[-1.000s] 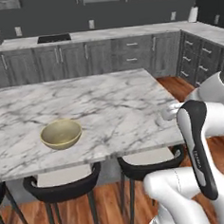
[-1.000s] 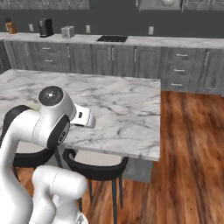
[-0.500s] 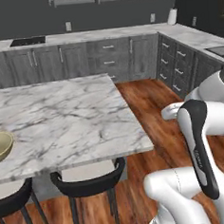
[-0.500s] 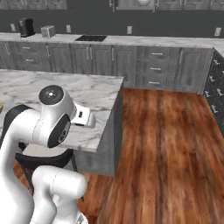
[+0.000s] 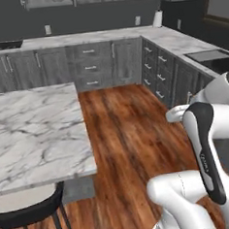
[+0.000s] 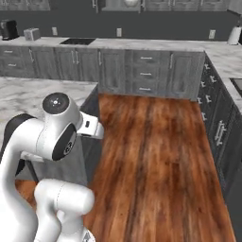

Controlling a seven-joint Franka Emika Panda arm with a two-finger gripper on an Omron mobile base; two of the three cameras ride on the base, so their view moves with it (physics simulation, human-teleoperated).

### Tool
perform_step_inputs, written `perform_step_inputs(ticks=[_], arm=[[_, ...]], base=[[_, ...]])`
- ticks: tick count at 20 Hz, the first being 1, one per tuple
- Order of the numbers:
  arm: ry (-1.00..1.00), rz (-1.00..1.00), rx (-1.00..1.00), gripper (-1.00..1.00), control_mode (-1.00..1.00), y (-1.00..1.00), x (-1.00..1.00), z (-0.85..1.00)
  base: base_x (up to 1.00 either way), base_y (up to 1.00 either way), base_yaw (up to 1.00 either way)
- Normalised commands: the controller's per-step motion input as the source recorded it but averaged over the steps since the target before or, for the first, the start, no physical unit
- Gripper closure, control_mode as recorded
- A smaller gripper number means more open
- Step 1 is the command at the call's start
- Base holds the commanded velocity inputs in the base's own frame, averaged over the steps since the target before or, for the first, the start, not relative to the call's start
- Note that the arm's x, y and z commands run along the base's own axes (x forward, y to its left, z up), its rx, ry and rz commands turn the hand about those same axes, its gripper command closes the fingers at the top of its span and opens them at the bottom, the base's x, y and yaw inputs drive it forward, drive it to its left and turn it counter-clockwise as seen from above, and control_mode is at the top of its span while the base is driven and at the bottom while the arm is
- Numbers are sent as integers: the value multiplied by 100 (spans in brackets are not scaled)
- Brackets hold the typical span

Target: Pick up the bowls from the cabinet and place each bowl in front of a stool on the dining counter.

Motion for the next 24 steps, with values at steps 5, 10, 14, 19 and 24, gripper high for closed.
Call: perform_step_inputs(ticks=[5, 10, 14, 19, 24], arm=[[0, 0, 0, -100, 100, 0, 0, 0], [0, 0, 0, -100, 100, 0, 0, 0], [0, 0, 0, -100, 100, 0, 0, 0], [0, 0, 0, -100, 100, 0, 0, 0], [0, 0, 0, -100, 100, 0, 0, 0]], base=[[98, -52, 13], [100, -26, 19], [100, -15, 16], [100, -22, 14], [100, -25, 13]])
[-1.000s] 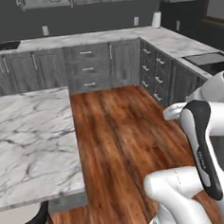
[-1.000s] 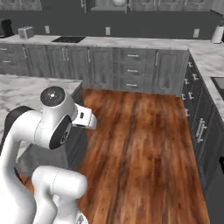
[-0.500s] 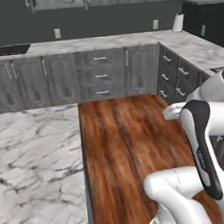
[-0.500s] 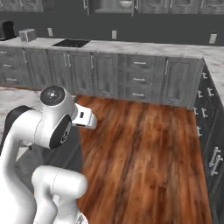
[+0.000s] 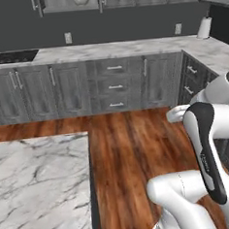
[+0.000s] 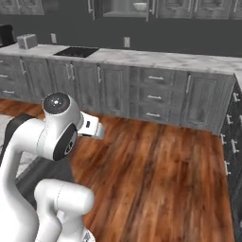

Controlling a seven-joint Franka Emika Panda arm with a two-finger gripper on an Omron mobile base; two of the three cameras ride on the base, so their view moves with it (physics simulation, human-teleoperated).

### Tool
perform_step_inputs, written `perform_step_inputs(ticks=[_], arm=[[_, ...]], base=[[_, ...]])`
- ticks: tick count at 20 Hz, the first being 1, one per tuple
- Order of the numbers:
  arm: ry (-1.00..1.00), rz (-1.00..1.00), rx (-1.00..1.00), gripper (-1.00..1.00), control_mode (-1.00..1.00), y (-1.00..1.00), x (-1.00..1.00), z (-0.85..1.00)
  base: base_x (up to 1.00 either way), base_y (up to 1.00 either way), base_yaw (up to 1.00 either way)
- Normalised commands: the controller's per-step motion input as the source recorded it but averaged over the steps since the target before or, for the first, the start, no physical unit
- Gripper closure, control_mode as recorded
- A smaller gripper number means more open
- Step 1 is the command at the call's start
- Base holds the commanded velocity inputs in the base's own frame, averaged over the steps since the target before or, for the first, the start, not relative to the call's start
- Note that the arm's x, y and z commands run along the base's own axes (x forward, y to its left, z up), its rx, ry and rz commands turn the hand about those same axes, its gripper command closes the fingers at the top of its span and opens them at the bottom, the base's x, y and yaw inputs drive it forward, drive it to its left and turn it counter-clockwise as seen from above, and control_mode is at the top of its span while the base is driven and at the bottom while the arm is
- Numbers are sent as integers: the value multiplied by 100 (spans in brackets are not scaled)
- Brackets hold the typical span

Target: Pick up the bowls from the cabinet and place each bowl in front of a stool on the dining counter.

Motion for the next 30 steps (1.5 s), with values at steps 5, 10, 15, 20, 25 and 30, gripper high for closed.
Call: perform_step_inputs(ticks=[5, 10, 15, 20, 25, 30], arm=[[0, 0, 0, -100, 100, 0, 0, 0], [0, 0, 0, -100, 100, 0, 0, 0], [0, 0, 0, -100, 100, 0, 0, 0], [0, 0, 0, -100, 100, 0, 0, 0], [0, 0, 0, -100, 100, 0, 0, 0], [0, 0, 0, -100, 100, 0, 0, 0]], base=[[100, -23, 11], [100, -19, 6], [100, -6, 4], [100, 0, 3], [100, 0, 3], [100, 11, 0]])
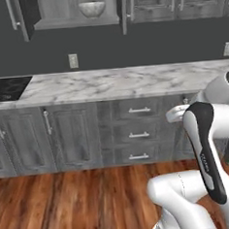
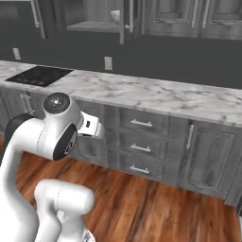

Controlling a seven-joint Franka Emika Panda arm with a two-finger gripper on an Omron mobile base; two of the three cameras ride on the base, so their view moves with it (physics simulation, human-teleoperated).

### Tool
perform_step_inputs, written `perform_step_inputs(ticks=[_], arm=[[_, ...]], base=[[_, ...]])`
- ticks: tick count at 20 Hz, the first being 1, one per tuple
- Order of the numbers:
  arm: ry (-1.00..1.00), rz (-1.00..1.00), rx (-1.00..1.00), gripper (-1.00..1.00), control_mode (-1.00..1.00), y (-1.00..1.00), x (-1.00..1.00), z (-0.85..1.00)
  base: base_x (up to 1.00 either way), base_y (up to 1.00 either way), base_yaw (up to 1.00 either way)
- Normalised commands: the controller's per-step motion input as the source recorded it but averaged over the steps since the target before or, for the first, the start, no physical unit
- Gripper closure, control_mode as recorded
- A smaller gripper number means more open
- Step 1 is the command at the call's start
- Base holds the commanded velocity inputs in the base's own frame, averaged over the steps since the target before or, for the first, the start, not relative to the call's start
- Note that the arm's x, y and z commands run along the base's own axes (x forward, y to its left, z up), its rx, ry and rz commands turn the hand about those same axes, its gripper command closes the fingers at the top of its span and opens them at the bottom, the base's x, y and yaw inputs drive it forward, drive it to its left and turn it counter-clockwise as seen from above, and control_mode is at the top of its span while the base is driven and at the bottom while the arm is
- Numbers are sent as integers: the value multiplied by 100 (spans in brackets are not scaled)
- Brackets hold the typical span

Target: Pick up the bowls from the cabinet and place each bowl in front of a stool on the dining counter.

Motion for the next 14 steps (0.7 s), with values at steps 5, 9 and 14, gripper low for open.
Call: perform_step_inputs(ticks=[5, 9, 14], arm=[[0, 0, 0, -100, 100, 0, 0, 0], [0, 0, 0, -100, 100, 0, 0, 0], [0, 0, 0, -100, 100, 0, 0, 0]], base=[[100, 65, -5], [83, 86, -17], [79, 59, -14]])
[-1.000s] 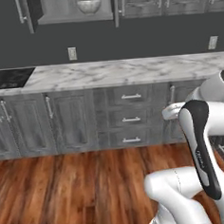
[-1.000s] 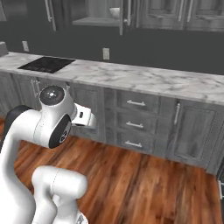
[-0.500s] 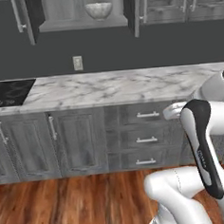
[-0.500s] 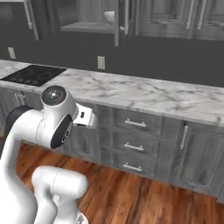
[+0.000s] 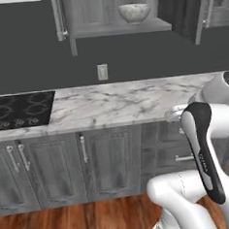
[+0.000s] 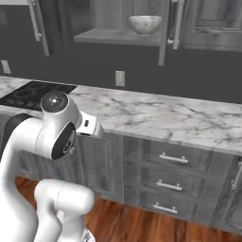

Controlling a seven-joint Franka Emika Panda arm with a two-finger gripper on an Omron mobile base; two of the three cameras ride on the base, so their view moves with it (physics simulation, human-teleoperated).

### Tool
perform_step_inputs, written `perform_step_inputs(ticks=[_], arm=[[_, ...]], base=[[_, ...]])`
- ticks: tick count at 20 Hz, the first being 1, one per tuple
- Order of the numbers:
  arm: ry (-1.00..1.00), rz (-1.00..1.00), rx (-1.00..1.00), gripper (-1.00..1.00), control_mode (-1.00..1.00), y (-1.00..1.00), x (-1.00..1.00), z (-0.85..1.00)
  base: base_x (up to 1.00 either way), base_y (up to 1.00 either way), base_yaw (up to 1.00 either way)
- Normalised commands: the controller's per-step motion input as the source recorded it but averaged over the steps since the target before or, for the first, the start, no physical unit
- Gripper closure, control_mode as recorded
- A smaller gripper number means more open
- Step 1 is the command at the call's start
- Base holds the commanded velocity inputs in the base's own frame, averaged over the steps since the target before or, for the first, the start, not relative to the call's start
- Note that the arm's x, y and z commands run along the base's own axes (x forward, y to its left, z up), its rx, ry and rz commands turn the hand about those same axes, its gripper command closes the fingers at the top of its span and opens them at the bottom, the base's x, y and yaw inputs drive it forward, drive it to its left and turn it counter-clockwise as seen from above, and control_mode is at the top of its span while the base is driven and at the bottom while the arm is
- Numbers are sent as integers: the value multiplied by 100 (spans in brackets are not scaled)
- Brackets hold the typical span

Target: Pick up the bowls from the cabinet and place each bowl in front of a stool on the dining counter.

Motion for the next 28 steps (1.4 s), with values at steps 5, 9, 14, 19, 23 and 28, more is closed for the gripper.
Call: perform_step_inputs(ticks=[5, 9, 14, 19, 23, 28], arm=[[0, 0, 0, -100, 100, 0, 0, 0], [0, 0, 0, -100, 100, 0, 0, 0], [0, 0, 0, -100, 100, 0, 0, 0], [0, 0, 0, -100, 100, 0, 0, 0], [0, 0, 0, -100, 100, 0, 0, 0], [0, 0, 0, -100, 100, 0, 0, 0]], base=[[76, 7, -3], [86, -7, 0], [97, 0, 0], [100, 0, 0], [100, 0, -3], [86, 0, -9]])
